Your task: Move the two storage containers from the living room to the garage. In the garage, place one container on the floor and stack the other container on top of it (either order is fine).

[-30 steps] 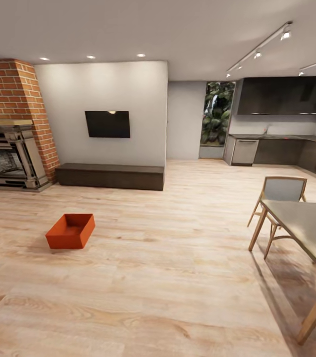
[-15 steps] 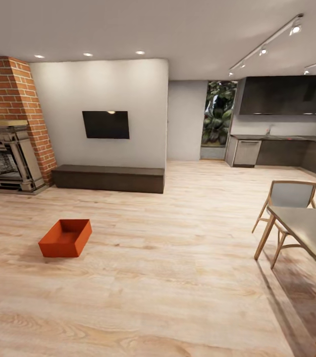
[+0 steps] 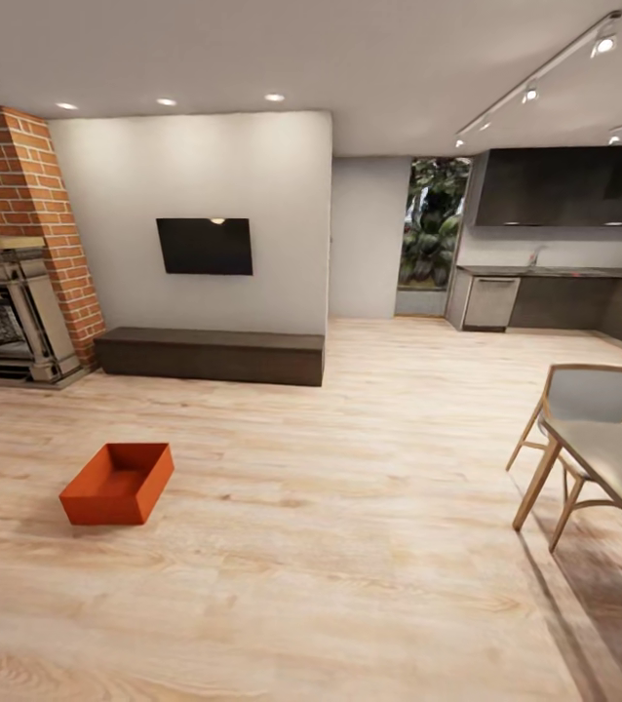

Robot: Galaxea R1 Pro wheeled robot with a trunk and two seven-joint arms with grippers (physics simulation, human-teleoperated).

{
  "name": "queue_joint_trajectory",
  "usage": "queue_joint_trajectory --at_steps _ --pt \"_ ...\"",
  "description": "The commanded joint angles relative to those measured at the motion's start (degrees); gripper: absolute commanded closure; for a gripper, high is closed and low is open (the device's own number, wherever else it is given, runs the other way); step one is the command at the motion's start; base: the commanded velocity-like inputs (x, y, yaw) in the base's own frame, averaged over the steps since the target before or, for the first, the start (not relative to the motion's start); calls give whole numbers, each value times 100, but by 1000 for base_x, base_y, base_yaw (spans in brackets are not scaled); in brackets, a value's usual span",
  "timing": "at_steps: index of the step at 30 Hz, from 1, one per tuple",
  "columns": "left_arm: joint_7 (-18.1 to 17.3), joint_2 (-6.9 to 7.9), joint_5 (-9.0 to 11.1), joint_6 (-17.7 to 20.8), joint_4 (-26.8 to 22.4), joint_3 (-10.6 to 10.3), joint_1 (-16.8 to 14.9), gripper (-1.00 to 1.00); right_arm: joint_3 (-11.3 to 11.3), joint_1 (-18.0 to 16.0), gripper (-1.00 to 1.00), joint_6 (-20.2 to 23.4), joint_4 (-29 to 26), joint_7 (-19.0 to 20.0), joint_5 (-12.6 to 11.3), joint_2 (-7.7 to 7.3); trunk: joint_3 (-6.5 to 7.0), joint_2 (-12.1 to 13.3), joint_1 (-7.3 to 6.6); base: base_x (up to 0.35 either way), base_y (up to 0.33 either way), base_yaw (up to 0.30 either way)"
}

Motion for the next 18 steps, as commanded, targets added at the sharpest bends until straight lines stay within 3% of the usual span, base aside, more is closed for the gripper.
queue_joint_trajectory --at_steps 1,18 --pt "-26 4 49 5 1 0 -3 -100 49 -3 -100 -11 -1 -21 -49 2 -8 -6 4 322 0 0" --pt "-26 18 49 5 5 1 -3 -100 40 -3 -100 -10 -1 -21 -56 2 -8 -6 4 307 0 0"
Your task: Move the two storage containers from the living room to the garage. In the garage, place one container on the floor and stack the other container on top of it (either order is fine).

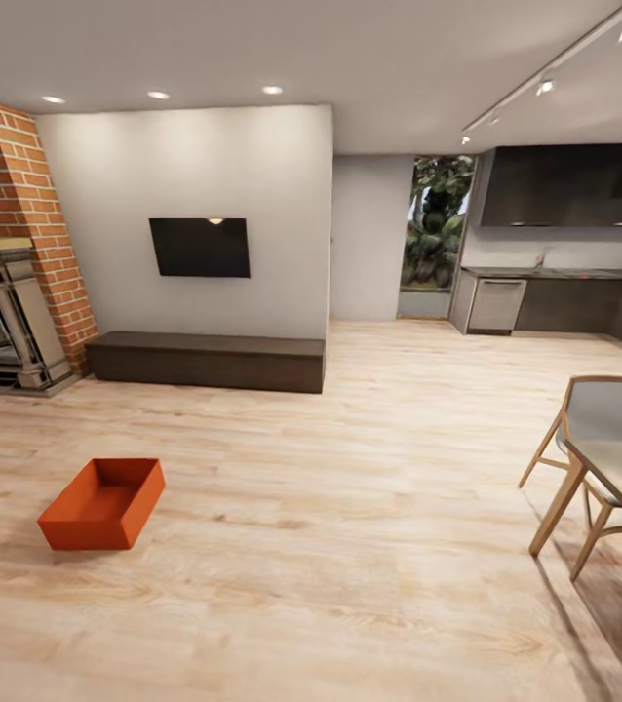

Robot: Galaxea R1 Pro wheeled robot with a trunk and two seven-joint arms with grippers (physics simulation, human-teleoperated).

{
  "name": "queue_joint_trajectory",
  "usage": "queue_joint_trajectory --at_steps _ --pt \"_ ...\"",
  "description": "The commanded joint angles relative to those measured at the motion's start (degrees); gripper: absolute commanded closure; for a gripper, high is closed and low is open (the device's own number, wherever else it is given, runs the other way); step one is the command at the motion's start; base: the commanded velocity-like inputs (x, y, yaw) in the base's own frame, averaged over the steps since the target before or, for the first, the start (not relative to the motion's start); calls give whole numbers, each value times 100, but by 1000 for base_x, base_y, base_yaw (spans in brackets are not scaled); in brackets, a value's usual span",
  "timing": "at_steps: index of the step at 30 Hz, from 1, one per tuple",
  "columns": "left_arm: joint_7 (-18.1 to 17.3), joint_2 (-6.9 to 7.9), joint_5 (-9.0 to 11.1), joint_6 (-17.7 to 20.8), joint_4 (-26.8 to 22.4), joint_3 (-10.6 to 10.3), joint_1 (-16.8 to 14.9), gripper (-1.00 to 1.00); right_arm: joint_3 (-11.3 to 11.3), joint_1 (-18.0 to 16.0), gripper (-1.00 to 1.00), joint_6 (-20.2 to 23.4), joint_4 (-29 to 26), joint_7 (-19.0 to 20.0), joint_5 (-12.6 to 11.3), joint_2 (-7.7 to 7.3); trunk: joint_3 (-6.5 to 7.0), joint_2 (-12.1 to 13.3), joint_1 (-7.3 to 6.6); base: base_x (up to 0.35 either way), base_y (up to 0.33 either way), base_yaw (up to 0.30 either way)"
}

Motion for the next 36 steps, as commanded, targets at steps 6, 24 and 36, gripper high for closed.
queue_joint_trajectory --at_steps 6,24,36 --pt "-26 2 49 5 -2 0 -3 -100 50 -3 -100 -10 -1 -21 -42 2 -8 -6 4 319 0 0" --pt "-26 2 49 5 -4 0 -3 -100 57 -3 -100 -6 -1 -21 -42 10 -8 -6 4 321 0 0" --pt "-26 2 49 5 -4 0 -3 -100 49 -3 -100 -12 -1 -21 -42 2 -8 -6 4 321 0 156"
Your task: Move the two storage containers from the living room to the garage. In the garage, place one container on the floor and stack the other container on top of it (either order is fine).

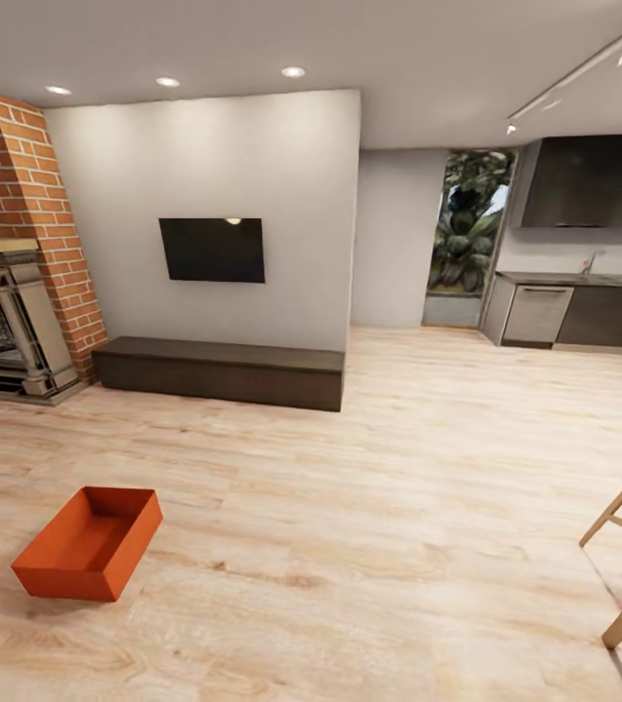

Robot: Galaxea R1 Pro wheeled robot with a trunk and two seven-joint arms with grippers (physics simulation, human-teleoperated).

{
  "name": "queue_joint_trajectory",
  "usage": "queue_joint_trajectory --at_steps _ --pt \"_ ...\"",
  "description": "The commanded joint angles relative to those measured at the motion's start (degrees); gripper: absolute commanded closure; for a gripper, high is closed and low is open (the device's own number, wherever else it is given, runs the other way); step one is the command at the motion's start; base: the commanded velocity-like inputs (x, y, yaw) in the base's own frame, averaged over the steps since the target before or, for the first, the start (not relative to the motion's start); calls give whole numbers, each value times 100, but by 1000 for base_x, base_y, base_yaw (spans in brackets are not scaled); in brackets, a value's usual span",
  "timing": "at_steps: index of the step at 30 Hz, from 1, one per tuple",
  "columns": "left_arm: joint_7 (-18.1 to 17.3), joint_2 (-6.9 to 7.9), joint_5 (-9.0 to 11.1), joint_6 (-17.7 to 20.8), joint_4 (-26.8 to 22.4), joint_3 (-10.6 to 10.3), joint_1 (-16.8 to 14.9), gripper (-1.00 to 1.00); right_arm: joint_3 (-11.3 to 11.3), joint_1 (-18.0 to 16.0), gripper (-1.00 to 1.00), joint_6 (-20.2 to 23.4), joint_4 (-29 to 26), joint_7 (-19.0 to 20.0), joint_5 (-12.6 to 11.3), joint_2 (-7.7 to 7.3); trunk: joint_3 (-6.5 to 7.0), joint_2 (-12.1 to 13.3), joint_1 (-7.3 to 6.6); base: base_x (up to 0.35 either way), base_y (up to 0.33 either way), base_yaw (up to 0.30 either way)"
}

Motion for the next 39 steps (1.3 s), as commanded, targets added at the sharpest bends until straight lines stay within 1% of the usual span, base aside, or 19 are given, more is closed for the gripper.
queue_joint_trajectory --at_steps 1,39 --pt "-26 1 49 5 4 0 -5 -100 48 -2 -100 -11 -3 -22 -48 0 -8 -6 4 321 0 106" --pt "-26 1 49 5 2 0 -5 -100 48 -2 -100 21 -3 40 -48 0 -8 -6 4 321 0 4"
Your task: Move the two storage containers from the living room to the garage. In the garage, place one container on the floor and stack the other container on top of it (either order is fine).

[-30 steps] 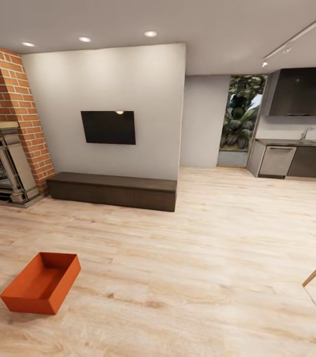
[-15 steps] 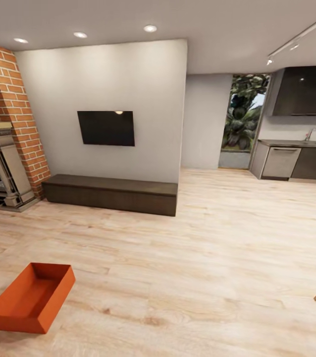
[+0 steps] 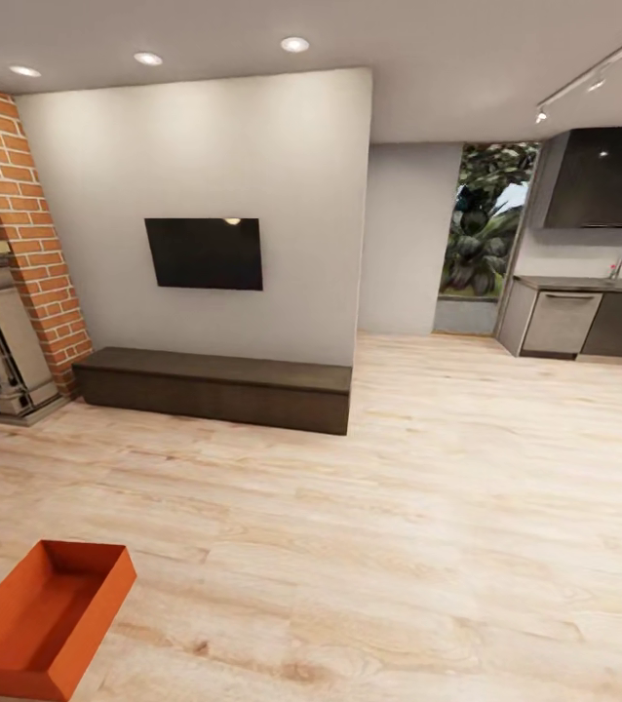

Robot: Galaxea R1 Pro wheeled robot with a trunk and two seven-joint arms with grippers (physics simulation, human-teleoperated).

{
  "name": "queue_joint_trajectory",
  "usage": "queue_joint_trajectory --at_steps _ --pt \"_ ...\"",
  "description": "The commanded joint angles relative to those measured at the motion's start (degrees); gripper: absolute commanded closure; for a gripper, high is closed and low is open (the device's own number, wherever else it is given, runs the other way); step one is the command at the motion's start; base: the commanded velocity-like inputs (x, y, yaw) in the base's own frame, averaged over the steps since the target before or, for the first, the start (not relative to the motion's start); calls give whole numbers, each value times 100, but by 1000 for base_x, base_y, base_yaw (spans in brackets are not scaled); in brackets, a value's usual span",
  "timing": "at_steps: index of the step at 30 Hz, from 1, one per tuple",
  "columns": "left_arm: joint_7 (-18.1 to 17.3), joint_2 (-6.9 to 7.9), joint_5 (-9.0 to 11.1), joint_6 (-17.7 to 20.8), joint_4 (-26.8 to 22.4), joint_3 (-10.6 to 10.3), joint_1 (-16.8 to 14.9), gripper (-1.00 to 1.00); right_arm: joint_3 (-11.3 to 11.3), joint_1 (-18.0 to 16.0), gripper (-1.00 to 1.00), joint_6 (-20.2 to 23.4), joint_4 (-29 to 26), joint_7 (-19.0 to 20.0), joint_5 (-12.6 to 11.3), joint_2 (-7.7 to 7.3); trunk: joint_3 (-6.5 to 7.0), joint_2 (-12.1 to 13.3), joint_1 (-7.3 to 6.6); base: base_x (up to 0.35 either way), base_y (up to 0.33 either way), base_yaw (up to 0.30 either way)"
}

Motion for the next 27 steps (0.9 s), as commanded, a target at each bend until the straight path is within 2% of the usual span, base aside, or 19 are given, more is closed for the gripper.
queue_joint_trajectory --at_steps 1,8,21,27 --pt "-26 2 49 5 1 0 -3 -100 48 -3 -100 -15 -1 -21 -47 2 -8 -6 4 321 0 0" --pt "-26 2 49 5 1 0 -3 -100 48 -3 -100 -46 -1 -22 -56 2 -8 -6 4 321 0 13" --pt "-26 2 49 5 2 0 -3 -100 53 -3 -100 -40 -1 -31 -48 0 -8 -6 4 321 0 240" --pt "-26 2 49 5 5 0 -3 -100 49 -3 -100 -18 -1 -53 -47 1 -8 -6 4 321 0 64"
